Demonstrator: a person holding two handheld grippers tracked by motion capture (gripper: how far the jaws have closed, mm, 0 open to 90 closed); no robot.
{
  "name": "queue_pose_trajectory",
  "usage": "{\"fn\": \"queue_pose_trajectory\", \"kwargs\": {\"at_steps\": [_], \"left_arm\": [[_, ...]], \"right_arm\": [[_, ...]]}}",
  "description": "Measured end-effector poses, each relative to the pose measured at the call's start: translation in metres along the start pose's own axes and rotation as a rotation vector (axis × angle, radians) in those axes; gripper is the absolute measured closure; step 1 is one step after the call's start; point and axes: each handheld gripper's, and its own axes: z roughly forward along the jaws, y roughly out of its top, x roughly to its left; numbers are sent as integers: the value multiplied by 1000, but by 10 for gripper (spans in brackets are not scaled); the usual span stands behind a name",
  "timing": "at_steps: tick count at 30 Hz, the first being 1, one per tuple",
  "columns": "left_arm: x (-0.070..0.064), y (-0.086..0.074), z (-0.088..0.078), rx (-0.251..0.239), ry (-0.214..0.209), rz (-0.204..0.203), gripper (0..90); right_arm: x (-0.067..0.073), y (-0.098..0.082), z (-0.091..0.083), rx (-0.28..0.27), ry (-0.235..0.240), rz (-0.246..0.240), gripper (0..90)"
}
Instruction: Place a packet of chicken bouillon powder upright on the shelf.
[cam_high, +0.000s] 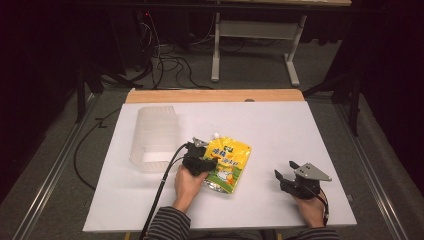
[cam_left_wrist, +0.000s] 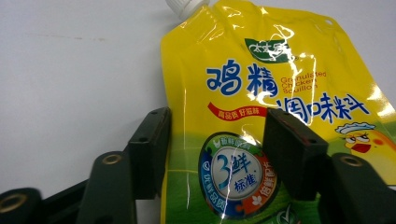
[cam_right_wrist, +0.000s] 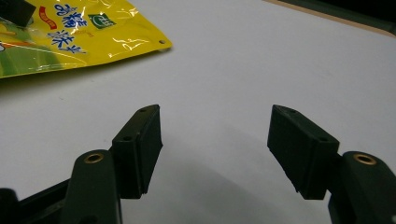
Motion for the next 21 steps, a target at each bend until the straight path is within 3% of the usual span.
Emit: {"fn": "queue_pose_trajectory", "kwargs": {"at_steps": [16,17,18,19,21], "left_arm": [[-4,-2,-3,7,-7,53,715],[-34,3,21,-358,-11,-370,715],[-13,-4,1,-48,-22,-40,760],[-6,-3,-4,8,-4,83,778],[-7,-4,-5,3,-3,103,829]], "right_arm": [[1,1,1,17,-5,-11,357],[1,1,1,17,-5,-11,357],[1,1,1,15,-6,-11,357],[1,1,1,15,-6,-9,357],[1,1,1,15,-5,-10,356]]}}
